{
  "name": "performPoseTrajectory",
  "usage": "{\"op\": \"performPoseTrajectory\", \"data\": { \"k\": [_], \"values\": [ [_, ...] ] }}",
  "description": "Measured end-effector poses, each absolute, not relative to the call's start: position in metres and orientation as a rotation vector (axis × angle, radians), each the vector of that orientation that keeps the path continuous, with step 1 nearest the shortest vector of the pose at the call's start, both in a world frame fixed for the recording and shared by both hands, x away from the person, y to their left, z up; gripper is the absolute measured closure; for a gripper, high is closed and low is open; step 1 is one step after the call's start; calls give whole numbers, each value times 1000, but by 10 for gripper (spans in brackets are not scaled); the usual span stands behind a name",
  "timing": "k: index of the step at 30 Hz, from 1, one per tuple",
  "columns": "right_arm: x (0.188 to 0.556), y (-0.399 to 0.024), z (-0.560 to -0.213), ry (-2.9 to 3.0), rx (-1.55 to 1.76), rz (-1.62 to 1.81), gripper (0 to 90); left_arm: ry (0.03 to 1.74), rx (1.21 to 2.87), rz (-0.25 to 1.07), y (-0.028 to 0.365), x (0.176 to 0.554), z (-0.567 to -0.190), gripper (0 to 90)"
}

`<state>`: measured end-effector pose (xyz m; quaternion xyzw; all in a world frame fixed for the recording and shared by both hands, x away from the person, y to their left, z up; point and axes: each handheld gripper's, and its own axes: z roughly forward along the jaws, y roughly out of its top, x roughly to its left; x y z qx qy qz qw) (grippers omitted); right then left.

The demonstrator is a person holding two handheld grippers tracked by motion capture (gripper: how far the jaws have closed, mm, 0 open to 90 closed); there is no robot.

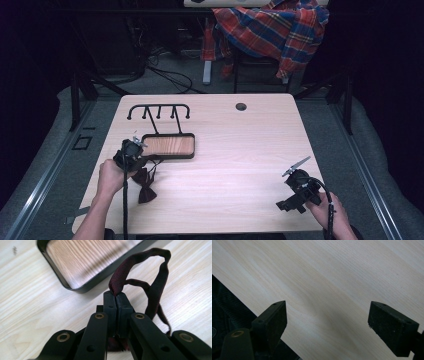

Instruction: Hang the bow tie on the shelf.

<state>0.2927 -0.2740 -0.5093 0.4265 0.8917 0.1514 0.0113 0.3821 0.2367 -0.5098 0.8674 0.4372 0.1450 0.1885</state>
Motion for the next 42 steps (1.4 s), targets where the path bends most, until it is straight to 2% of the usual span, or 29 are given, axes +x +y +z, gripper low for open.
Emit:
{"op": "performPoseTrajectory", "data": {
  "k": [17,28,42],
  "values": [
    [293,-273,-509,2767,1352,468,155,1274,2219,523,260,372,-483,886],
    [293,-277,-506,2735,1386,502,154,1293,2168,577,266,371,-473,886],
    [293,-277,-506,2728,1384,522,154,1313,2141,585,275,372,-469,885]
  ]
}}
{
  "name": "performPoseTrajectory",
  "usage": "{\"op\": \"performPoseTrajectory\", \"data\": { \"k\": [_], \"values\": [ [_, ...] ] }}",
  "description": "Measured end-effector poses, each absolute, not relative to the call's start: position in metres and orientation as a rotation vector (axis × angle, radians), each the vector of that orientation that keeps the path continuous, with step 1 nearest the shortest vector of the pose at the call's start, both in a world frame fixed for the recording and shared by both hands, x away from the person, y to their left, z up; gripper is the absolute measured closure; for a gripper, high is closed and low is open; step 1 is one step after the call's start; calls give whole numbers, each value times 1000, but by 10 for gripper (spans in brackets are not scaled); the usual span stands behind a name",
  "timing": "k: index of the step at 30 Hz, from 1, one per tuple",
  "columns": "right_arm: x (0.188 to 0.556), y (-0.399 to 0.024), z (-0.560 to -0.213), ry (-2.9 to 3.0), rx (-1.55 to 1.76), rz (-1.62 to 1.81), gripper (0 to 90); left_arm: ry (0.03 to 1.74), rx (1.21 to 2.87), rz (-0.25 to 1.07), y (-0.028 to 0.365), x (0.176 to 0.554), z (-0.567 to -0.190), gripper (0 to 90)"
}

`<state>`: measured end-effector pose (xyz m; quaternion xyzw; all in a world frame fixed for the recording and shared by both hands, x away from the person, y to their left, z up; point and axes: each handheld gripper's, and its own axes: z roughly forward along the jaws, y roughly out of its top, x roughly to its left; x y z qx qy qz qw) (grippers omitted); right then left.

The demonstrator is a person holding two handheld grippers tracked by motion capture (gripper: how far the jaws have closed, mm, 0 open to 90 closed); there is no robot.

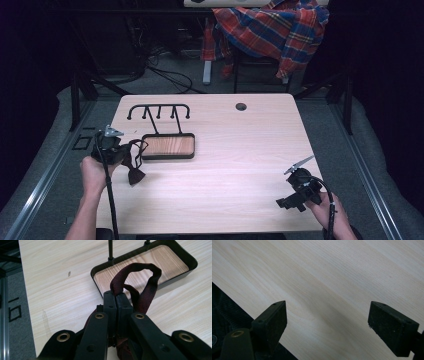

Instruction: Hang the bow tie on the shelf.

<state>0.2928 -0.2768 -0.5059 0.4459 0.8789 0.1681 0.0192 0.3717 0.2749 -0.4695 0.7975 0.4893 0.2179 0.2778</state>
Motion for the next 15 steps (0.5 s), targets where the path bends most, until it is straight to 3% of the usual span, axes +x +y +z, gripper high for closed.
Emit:
{"op": "performPoseTrajectory", "data": {
  "k": [15],
  "values": [
    [292,-275,-509,2751,1364,515,154,1326,2103,606,280,373,-465,885]
  ]
}}
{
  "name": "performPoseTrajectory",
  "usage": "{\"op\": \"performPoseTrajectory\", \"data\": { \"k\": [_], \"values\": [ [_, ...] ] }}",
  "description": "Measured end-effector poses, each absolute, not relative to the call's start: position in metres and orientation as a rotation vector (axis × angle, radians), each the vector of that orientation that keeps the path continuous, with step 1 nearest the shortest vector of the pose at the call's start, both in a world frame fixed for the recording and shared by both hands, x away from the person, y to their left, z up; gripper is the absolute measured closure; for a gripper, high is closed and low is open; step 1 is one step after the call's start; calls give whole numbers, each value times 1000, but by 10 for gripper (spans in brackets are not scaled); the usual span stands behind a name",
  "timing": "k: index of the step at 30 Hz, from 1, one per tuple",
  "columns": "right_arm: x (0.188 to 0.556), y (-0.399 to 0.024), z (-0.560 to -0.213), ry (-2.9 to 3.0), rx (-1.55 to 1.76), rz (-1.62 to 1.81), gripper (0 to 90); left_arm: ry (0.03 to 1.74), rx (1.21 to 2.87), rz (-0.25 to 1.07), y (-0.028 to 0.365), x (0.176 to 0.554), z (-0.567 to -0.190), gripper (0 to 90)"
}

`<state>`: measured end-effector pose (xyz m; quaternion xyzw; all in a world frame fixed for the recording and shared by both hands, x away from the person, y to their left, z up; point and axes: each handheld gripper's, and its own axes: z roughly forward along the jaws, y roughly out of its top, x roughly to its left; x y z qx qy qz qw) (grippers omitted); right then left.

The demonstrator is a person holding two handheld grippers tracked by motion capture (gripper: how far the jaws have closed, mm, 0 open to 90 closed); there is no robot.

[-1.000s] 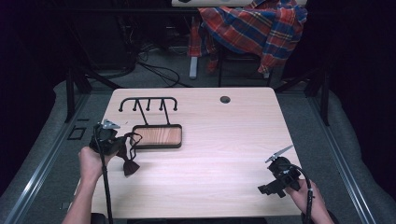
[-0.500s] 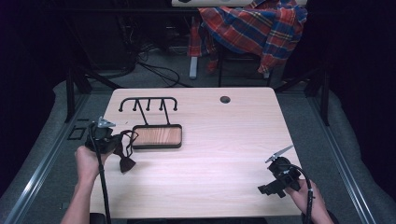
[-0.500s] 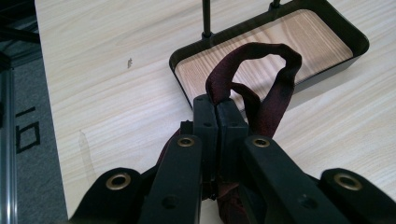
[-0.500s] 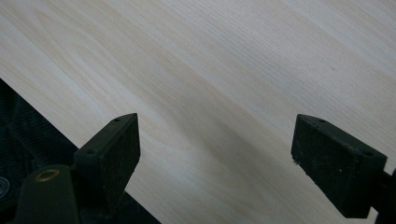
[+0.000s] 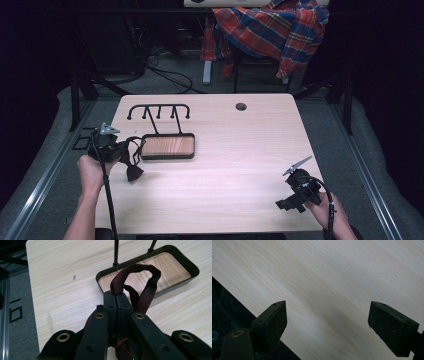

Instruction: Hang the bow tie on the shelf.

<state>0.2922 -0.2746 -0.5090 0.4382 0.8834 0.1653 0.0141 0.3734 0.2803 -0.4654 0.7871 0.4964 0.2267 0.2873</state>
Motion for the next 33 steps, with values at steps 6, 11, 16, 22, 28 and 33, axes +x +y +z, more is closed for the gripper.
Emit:
{"op": "performPoseTrajectory", "data": {
  "k": [6,11,16,22,28,33],
  "values": [
    [292,-274,-508,2766,1346,495,154,1320,2086,606,279,374,-461,885],
    [292,-274,-508,2774,1340,493,154,1317,2077,619,279,375,-457,885],
    [291,-273,-510,2745,1362,531,154,1302,2064,621,278,374,-451,886],
    [292,-274,-507,2770,1343,504,154,1291,2063,638,277,375,-444,886],
    [290,-273,-508,2758,1342,513,154,1295,2049,660,279,376,-440,886],
    [291,-273,-508,2763,1341,495,154,1292,2046,656,282,378,-436,885]
  ]
}}
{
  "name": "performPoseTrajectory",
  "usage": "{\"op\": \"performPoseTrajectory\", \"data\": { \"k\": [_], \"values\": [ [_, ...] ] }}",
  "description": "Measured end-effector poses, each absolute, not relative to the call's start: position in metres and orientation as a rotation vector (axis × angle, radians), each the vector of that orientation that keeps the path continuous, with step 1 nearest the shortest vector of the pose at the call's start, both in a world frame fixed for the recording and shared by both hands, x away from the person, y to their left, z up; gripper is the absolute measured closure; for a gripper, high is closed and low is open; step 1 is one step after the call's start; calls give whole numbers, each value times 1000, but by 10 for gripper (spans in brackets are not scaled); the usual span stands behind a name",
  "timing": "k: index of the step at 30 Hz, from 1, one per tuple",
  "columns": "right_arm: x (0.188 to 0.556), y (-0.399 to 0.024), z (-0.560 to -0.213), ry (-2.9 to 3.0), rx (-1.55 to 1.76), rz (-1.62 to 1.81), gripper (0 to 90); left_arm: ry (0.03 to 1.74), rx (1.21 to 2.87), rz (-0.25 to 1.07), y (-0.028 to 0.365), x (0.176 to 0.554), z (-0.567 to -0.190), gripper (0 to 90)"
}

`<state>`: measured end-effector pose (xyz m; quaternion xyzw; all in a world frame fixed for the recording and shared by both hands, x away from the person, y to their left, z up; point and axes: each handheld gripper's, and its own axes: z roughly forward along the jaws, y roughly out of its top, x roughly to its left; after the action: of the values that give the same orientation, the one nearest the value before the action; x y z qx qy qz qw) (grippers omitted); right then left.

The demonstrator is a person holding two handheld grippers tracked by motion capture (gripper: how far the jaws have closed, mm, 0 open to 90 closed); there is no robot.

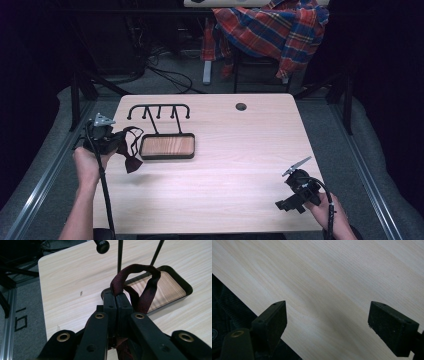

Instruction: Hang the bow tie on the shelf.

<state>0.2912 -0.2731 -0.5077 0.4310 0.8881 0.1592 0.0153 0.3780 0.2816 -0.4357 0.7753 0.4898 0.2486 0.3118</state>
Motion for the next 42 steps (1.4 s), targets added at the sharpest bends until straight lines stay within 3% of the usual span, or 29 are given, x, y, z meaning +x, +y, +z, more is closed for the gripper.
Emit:
{"op": "performPoseTrajectory", "data": {
  "k": [26,42],
  "values": [
    [292,-272,-509,2770,1343,468,154,1236,2035,690,279,397,-404,886],
    [292,-271,-510,2784,1337,460,154,1306,2053,678,286,423,-402,885]
  ]
}}
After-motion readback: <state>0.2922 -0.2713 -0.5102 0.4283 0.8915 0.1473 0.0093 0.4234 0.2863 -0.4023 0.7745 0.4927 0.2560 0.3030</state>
